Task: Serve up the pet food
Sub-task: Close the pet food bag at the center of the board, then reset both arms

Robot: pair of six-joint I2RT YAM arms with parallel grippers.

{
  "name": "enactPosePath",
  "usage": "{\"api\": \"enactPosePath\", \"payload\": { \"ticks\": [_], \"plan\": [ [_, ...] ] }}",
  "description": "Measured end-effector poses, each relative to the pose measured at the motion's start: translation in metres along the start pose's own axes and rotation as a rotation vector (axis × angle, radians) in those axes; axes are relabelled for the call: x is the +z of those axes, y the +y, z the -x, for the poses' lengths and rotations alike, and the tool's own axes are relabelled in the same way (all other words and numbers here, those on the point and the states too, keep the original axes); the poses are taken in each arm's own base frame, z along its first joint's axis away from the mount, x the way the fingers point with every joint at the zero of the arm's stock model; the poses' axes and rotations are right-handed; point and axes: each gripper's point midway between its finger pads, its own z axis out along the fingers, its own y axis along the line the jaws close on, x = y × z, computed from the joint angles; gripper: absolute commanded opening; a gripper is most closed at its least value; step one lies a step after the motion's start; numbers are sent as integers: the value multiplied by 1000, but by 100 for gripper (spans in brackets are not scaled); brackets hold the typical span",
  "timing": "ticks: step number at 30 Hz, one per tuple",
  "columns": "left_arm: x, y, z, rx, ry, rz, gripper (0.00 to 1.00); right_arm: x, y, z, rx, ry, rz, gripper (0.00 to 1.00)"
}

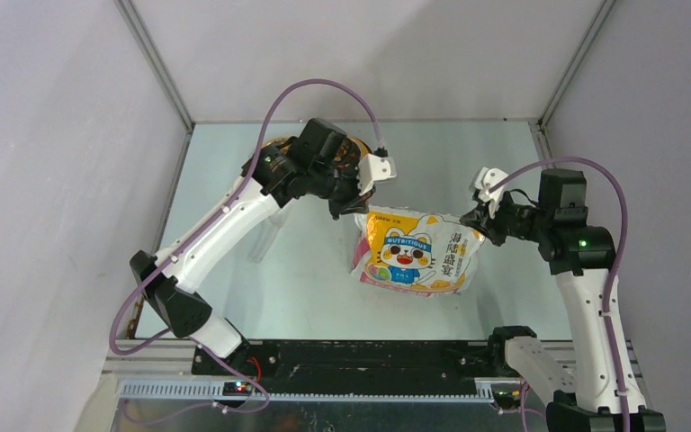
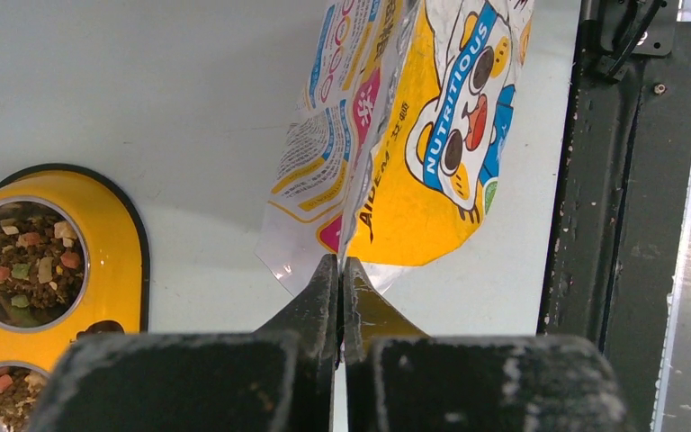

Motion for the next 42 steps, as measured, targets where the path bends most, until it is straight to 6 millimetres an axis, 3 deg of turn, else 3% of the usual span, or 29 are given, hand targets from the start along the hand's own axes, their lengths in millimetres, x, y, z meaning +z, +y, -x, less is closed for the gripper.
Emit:
{"api": "enactPosePath", "payload": {
  "ticks": [2, 3, 5, 6, 11, 14, 18, 19, 20, 22, 30, 37, 42],
  "plan": [
    [-1, -1, 1, 2, -2, -1, 0, -2, 3, 1, 6, -8, -4, 20],
    [-1, -2, 1, 3, -3, -2, 10, -3, 4, 1, 13, -9, -5, 32],
    [-2, -2, 0, 2, 4, -1, 28, -5, 0, 3, 18, -18, -30, 45],
    [-2, -2, -1, 2, 6, 3, 33, -8, -4, 5, 14, -23, -49, 49],
    [-20, 0, 7, 17, -24, 53, 80, -14, -16, 9, 14, -43, -105, 63],
    [-35, 0, 13, 33, -53, 83, 98, -16, -19, 10, 17, -50, -120, 66],
    [-52, 3, 18, 36, -84, 125, 100, -21, -21, 15, 14, -70, -147, 71],
    [-56, 5, 18, 35, -88, 138, 100, -22, -22, 17, 13, -76, -158, 76],
    [-60, 8, 18, 32, -93, 153, 100, -24, -24, 18, 16, -82, -167, 90],
    [-69, 15, 16, 22, -103, 185, 100, -28, -28, 21, 28, -92, -203, 97],
    [-102, 38, -9, -80, -131, 322, 100, -51, -69, 31, 78, -115, -459, 100],
    [-132, 57, -40, -188, -148, 498, 100, -77, -106, 22, 155, -101, -715, 100],
    [-149, 65, -72, -274, -112, 678, 100, -90, -117, 7, 221, -80, -831, 100]
  ]
}}
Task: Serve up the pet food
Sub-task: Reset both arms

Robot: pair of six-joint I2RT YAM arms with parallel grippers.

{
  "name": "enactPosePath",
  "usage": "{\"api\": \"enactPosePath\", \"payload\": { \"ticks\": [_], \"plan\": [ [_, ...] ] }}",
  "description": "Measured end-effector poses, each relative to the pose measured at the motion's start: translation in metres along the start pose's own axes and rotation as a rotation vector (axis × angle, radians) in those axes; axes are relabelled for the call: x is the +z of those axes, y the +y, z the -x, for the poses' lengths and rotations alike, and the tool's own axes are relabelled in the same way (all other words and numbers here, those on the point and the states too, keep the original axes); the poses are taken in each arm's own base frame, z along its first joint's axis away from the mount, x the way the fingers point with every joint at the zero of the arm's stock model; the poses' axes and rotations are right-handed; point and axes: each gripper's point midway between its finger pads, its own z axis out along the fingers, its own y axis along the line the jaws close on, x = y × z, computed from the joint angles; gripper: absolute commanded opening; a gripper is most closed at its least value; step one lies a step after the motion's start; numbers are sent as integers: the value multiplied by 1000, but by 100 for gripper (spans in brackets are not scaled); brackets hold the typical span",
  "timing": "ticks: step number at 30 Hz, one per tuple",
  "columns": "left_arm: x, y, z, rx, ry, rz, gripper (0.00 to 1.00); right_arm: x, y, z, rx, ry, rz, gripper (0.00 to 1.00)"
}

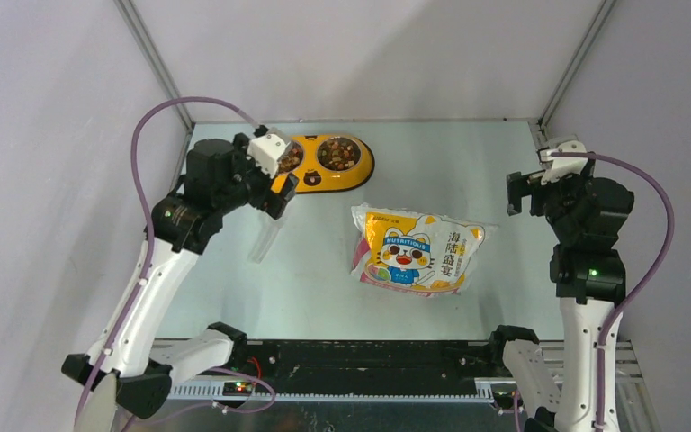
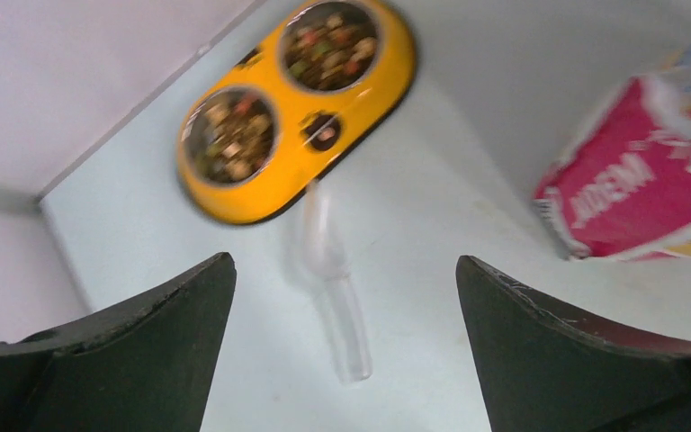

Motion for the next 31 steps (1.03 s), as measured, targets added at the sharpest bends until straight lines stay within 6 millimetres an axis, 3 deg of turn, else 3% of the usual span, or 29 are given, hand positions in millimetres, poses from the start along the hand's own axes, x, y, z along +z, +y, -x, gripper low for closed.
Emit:
{"api": "enactPosePath", "payload": {
  "ticks": [5, 11, 15, 20, 25, 31],
  "plan": [
    [-22, 41, -40, -58, 61, 291, 100, -7, -4, -12, 32, 6, -58, 100],
    [-53, 66, -82, -121, 58, 505, 100, -24, -3, -24, 66, -9, -115, 100],
    [-66, 77, -117, -165, 55, 638, 100, -35, 1, -33, 79, -29, -131, 100],
    [-72, 76, -157, -223, 48, 730, 100, -41, 11, -57, 107, -19, -134, 100],
    [-76, 70, -167, -255, -8, 751, 100, -56, 15, -75, 122, -37, -174, 99],
    [-82, 69, -157, -266, -78, 751, 100, -69, 18, -89, 133, -47, -209, 99]
  ]
}}
